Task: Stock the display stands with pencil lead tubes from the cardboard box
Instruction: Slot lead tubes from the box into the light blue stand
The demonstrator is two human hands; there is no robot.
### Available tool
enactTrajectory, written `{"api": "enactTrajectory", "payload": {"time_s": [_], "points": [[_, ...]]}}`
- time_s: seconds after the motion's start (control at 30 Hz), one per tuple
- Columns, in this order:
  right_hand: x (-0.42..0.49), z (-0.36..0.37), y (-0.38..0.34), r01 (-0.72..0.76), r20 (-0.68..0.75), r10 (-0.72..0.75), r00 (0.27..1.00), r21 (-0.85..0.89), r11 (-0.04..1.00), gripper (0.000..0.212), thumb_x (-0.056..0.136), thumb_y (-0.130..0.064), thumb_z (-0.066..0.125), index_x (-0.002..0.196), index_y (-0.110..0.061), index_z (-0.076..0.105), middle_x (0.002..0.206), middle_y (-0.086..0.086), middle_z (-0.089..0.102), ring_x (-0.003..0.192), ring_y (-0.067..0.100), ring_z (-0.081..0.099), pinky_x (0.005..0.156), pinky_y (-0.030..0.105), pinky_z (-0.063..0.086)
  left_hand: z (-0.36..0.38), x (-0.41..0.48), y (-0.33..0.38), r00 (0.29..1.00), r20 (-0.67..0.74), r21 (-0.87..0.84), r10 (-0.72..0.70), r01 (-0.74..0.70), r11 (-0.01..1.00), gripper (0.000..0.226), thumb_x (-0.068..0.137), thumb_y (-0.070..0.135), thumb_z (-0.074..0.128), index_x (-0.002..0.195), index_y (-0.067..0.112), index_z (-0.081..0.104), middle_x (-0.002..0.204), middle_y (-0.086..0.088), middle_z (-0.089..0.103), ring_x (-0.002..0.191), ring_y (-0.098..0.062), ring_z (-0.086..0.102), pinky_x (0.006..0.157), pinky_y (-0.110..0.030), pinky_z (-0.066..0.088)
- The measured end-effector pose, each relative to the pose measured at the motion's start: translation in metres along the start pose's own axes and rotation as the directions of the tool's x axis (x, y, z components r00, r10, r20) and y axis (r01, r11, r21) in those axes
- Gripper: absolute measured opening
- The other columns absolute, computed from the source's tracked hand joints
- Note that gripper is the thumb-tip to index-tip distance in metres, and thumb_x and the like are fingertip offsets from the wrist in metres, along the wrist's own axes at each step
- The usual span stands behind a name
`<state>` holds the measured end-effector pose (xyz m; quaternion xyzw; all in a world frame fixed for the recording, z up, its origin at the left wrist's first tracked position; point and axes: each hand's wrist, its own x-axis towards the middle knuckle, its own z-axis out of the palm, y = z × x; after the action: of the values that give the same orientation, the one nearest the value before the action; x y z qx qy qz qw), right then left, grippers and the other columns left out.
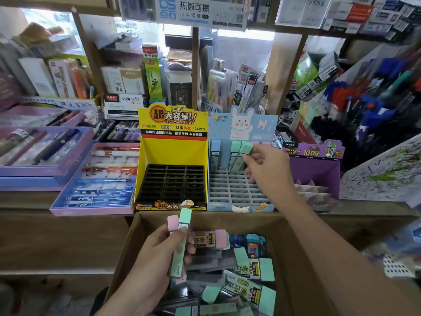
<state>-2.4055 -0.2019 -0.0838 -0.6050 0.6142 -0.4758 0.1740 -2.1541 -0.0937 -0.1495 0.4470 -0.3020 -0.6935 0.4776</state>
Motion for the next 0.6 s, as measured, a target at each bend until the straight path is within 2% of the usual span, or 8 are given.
{"api": "enactTrajectory", "payload": {"time_s": [0.17,0.33,0.43,0.6], "points": [[0.002,0.003,-0.001,0.007,0.025,-0.005,1.0,-0.049,0.999,0.014,0.098,-0.007,0.067,0.109,-0.008,0.075,0.076,-0.004,0.07,0.061,0.005,0.068,0.046,0.027,0.059,0.0,-0.001,0.001,1.0,0.0,-0.007,-0.005,0.005,1.0,0.018,0.101,0.009,0.057,0.106,0.002,0.073,0.09,-0.026,0.063,0.07,-0.026,0.057,0.052,-0.031,0.046],[0.003,0.004,-0.004,-0.013,0.062,0.018,0.998,-0.081,0.997,0.014,0.098,-0.008,0.067,0.109,-0.008,0.075,0.079,-0.006,0.071,0.064,0.007,0.07,0.046,0.025,0.059,0.001,-0.001,0.003,1.0,0.005,0.001,-0.004,0.004,1.0,0.019,0.102,0.009,0.057,0.112,0.001,0.07,0.09,-0.024,0.062,0.071,-0.026,0.056,0.053,-0.031,0.046],[0.005,0.008,-0.005,-0.04,0.069,0.047,0.997,-0.101,0.994,0.011,0.098,-0.007,0.065,0.105,-0.007,0.075,0.078,-0.002,0.072,0.064,0.011,0.071,0.046,0.023,0.057,0.0,-0.001,0.002,1.0,0.005,-0.004,-0.005,0.005,1.0,0.019,0.101,0.009,0.057,0.113,-0.001,0.069,0.09,-0.024,0.061,0.071,-0.027,0.056,0.053,-0.031,0.045],[0.006,0.019,-0.005,-0.074,0.063,0.081,0.995,-0.104,0.992,0.008,0.099,-0.008,0.065,0.094,-0.013,0.069,0.073,-0.005,0.067,0.057,0.006,0.07,0.041,0.023,0.054,-0.001,0.0,0.001,1.0,0.011,-0.012,-0.005,0.005,1.0,0.018,0.1,0.008,0.058,0.111,0.0,0.071,0.09,-0.026,0.06,0.071,-0.027,0.056,0.053,-0.032,0.046]]}}
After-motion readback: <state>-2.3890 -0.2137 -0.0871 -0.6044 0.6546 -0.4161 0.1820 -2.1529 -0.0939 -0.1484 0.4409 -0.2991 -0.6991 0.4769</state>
